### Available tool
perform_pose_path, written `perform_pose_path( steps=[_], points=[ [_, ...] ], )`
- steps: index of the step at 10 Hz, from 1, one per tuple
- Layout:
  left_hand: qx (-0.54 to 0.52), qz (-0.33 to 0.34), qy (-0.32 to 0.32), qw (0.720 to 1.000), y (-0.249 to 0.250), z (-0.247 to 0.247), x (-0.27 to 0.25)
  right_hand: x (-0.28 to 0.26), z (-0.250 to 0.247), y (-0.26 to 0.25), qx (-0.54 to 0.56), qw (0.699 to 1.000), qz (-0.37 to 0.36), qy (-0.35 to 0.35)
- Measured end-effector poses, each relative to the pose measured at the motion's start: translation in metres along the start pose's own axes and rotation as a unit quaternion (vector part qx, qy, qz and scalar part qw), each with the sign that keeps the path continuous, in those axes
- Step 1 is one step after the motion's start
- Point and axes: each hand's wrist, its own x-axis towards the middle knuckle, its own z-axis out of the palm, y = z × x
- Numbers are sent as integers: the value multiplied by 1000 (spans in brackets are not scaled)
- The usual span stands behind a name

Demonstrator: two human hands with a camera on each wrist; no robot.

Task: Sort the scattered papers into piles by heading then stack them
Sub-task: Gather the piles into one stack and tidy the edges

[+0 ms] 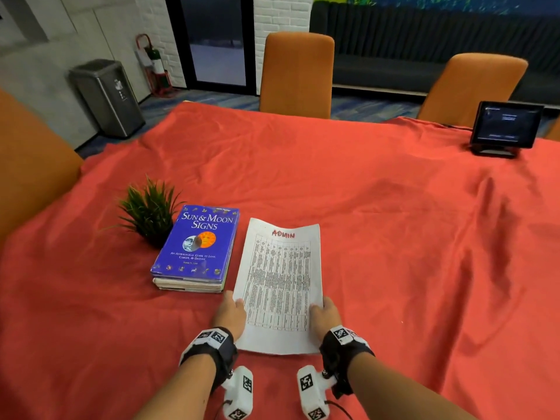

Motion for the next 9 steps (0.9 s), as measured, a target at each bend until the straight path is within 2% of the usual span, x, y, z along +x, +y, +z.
perform_pose_path(
  steps=[2, 3, 4, 5, 7, 8, 9],
  points=[
    [1, -11, 30, 1000, -8, 4, 8, 6, 6, 4, -8, 999, 34, 23],
    [18, -4, 63, 998, -12, 2, 9, 4, 6, 5, -49, 996, 33, 67],
    [63, 3, 70, 996, -17, 2, 8, 1, 7, 7, -134, 988, 4, 75],
    [141, 19, 80, 987, -22, 3, 6, -9, 6, 11, -270, 961, 7, 65],
    [152, 15, 63, 986, -26, 5, 3, -15, 5, 14, -271, 962, 10, 36],
    [149, 5, 46, 988, -25, 1, 4, -15, -2, 12, -235, 972, 11, 25],
    [143, 0, 50, 988, -36, -4, 1, -21, -15, 22, -243, 970, -8, 23]
  ],
)
